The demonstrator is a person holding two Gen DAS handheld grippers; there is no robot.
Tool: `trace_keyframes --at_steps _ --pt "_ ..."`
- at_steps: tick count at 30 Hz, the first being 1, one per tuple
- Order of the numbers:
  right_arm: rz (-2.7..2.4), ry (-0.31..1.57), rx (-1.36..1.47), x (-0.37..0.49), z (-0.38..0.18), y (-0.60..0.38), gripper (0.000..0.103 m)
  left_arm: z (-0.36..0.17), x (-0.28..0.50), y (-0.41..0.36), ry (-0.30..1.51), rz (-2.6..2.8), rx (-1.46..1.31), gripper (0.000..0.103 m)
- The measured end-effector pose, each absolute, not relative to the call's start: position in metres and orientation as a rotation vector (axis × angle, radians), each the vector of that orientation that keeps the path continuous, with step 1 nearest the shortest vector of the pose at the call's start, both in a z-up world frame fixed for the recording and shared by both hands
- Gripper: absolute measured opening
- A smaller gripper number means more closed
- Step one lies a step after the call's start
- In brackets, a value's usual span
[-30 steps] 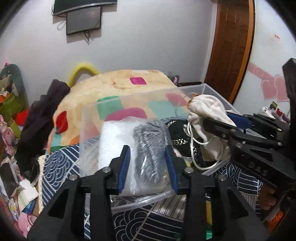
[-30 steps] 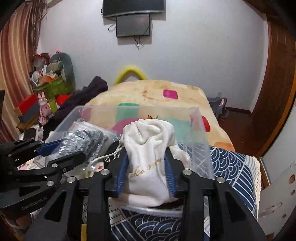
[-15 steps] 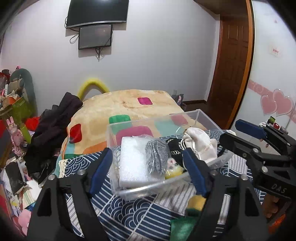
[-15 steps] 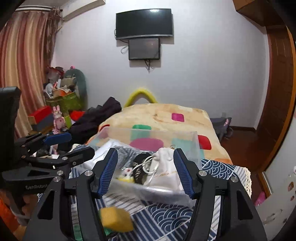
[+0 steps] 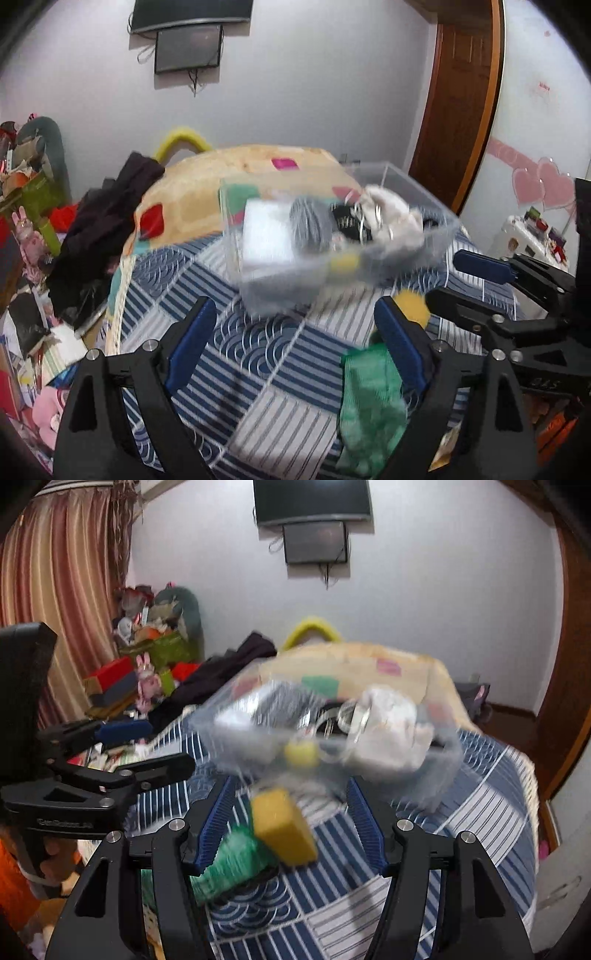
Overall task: Organize soft objects
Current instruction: 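Grasp the yellow-green sponge with the right tool while the left tool grasps the green knitted sock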
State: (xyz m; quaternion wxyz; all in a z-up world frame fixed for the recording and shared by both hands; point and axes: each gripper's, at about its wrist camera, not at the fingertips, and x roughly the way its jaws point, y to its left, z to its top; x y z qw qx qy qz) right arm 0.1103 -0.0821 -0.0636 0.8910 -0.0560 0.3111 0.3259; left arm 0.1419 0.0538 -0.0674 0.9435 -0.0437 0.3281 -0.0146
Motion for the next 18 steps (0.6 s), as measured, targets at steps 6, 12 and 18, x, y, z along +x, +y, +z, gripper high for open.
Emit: trace_keyframes --at_steps 6,12,18 --pt "0.72 0.745 -0.133 0.119 -0.093 -0.073 0.033 -0.089 0.133 0.05 0.725 -0.02 -0.056 0.088" --pt "0.687 0.692 -0.126 0.114 -0.084 -0.082 0.03 -0.098 0.13 0.04 0.762 -0.073 -0.069 0.088" --pt "0.608 0.672 -0.088 0.108 -0.077 -0.111 0.03 -0.109 0.129 0.018 0.79 -0.145 -0.053 0.088"
